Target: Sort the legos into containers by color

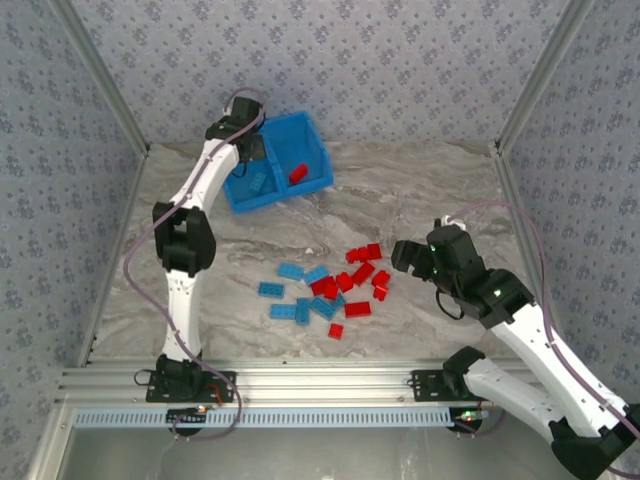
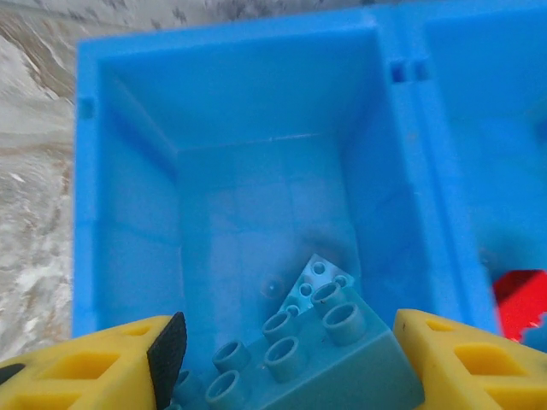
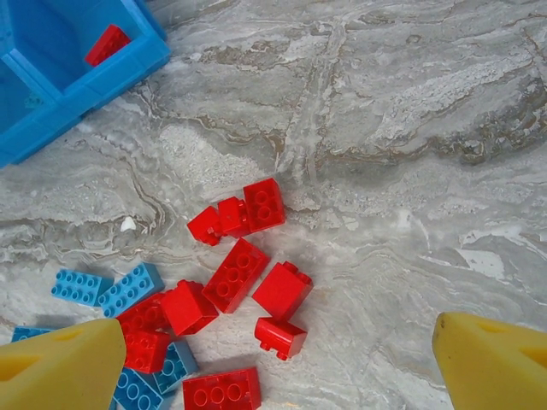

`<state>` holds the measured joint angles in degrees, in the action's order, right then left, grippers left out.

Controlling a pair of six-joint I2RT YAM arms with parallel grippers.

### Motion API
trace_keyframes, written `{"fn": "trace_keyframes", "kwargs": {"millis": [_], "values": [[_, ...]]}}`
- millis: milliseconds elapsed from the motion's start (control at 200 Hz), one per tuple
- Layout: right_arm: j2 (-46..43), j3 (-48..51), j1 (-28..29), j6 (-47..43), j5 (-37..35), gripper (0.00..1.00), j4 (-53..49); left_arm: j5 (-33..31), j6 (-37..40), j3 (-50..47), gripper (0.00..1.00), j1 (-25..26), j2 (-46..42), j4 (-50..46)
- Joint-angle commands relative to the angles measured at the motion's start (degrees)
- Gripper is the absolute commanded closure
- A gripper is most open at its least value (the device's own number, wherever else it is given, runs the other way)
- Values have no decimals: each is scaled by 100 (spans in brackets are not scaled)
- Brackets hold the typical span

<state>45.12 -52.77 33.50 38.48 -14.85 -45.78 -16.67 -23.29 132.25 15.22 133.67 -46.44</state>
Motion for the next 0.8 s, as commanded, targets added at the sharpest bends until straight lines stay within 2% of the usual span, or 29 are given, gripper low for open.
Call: {"fn": "trace_keyframes", "kwargs": {"millis": [0,125,310,420,560,660,794], "values": [[-186,83,-34,220,-151,5,-275,540,-79,905,46,-117,485,-616],[-323,75,-30,295,-173,5,-379,715,-140,1769,38,-258,991,-943],[-426,109,-26,399,-196,5,-362,921,-220,1832,23,-345,856,-899],[-408,118,-32,423,-165,5,-286,1000,-224,1831,19,-340,600,-858],[-369,185,-32,424,-184,5,-180,1184,-360,1770,19,-329,-16,-900],[-230,284,-34,376,-195,5,-63,1493,-475,1218,19,-270,-842,-697],[306,299,-62,324,71,4,142,1926,-421,-597,19,-22,-2522,123]]}}
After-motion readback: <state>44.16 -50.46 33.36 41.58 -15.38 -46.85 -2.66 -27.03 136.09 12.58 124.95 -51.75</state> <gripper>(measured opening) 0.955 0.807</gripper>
